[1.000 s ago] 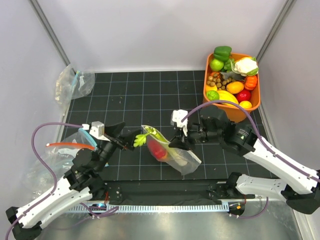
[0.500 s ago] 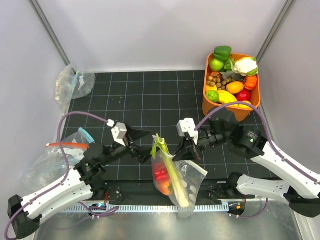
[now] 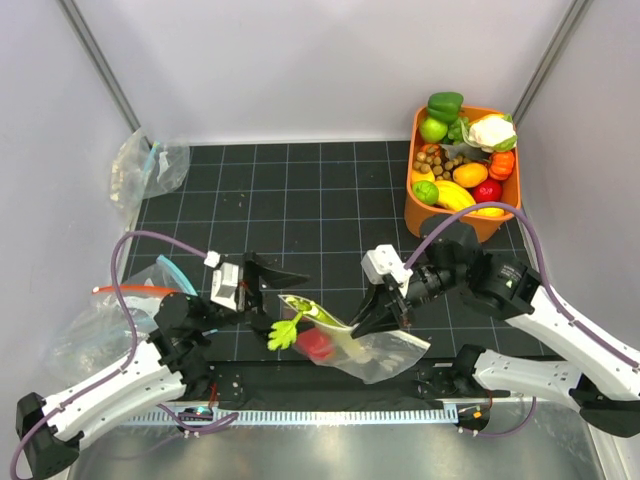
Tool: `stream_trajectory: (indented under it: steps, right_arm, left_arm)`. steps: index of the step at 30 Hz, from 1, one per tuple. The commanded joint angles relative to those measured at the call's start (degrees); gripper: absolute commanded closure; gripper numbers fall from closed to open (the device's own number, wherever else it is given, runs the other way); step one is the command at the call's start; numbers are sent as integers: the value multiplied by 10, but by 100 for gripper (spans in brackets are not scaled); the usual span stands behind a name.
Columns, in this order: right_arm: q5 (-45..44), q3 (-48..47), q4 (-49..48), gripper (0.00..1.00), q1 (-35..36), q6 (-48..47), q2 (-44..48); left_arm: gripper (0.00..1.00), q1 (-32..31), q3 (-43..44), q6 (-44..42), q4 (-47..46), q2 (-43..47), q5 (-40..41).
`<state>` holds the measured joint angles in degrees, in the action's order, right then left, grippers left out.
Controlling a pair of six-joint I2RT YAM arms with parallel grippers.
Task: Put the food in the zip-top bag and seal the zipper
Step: Zip the zipper food storage bag at the center of the board.
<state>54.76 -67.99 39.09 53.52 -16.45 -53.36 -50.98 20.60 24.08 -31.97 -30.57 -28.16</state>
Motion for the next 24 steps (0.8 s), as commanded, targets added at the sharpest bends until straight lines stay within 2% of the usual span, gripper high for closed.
stream_trajectory:
  steps: [1,5,7,9,10,14,15,18,22,23,24]
  right_arm:
    - [30,-9,-18,99,4,-7,5]
    - [17,-10,-23,99,3,-1,-7]
    - [-1,-8,-30,99,3,10,-13]
    - [-35,-6,-44,99,3,21,-17]
    - [-50,0,-49,99,3,37,-17]
    - [-140,15,-71,99,3,62,-14]
    - [-157,16,-74,98,3,68,-14]
    - [-192,26,-79,94,3,68,-10]
    - [-208,44,-96,81,3,72,-5]
    - [-215,48,-99,72,3,73,-3]
    - [-214,51,-103,68,3,74,-4]
  left_arm:
    - [0,1,-7,18,-77,-7,-56]
    - [2,-1,12,33,-94,-50,-110]
    - [15,-2,21,39,-99,-77,-126]
    - [40,-2,30,40,-100,-89,-145]
    - [60,-2,30,39,-98,-94,-144]
    - [96,-2,36,0,-36,-70,-83]
    - [100,-2,35,-15,-1,-60,-22]
    - [100,-2,18,-28,35,-13,80]
    - [100,-2,0,-34,35,26,114]
    - [100,-2,1,-35,35,29,114]
    - [100,-2,1,-35,38,28,111]
